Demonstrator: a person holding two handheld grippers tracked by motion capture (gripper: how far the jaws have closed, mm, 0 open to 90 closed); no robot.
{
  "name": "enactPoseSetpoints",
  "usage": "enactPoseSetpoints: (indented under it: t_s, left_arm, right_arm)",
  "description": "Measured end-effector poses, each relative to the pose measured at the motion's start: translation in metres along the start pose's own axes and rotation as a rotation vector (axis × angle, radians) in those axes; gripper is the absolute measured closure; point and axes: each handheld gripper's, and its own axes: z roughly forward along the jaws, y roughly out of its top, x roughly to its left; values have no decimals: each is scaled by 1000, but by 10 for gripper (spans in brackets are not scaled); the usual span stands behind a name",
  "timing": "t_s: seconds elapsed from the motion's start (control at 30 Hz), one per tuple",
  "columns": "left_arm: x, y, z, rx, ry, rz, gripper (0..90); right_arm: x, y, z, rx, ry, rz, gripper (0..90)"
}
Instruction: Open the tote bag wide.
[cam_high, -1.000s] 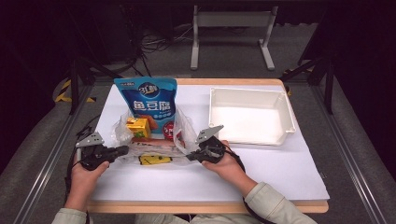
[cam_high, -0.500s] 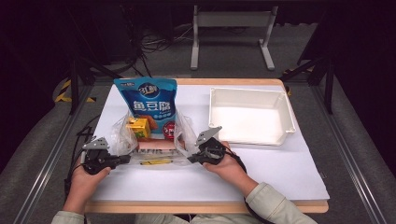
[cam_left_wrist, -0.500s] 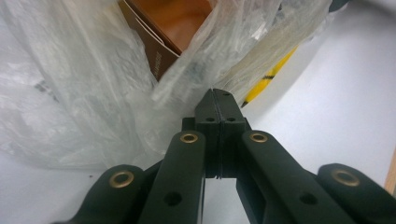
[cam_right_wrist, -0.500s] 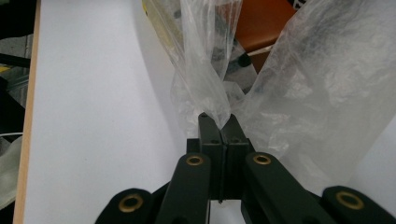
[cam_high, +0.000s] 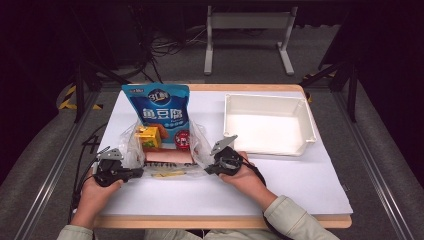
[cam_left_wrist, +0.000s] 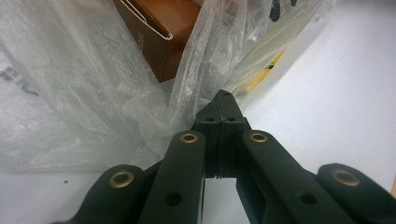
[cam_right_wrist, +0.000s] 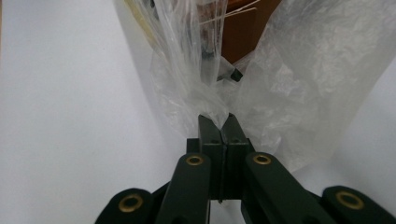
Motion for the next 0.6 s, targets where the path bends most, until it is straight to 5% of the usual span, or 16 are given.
enactPoseSetpoints:
  t_s: [0.37, 0.6]
  left_arm:
    - [-2, 0, -2, -18, 4, 15, 898]
    - [-3, 0, -2, -24, -1, 16, 898]
  right_arm:
    - [3, 7, -32, -174, 54, 5, 672]
    - [30, 23, -65, -353, 3, -96, 636]
